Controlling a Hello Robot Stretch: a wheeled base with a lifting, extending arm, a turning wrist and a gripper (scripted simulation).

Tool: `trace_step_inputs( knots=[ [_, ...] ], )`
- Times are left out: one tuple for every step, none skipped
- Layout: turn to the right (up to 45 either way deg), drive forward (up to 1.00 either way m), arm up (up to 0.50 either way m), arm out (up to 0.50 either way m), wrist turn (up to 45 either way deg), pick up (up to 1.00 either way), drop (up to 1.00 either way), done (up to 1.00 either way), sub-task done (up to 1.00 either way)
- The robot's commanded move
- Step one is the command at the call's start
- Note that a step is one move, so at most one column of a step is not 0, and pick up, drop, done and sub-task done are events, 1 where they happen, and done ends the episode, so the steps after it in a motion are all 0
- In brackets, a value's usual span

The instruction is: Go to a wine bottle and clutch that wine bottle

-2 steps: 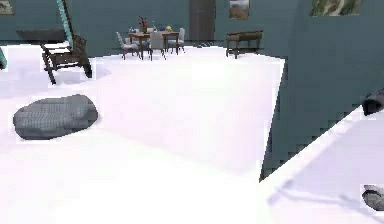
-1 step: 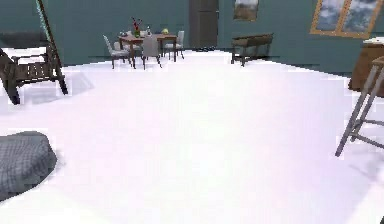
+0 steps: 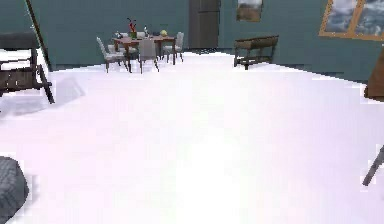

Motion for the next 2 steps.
trace_step_inputs(
  knots=[
    [12.0, 0.00, 0.00, 0.00, 0.0, 0.00, 0.00, 0.00, 0.00],
    [0.0, 0.40, 0.00, 0.00, 0.0, 0.00, 0.00, 0.00, 0.00]
  ],
)
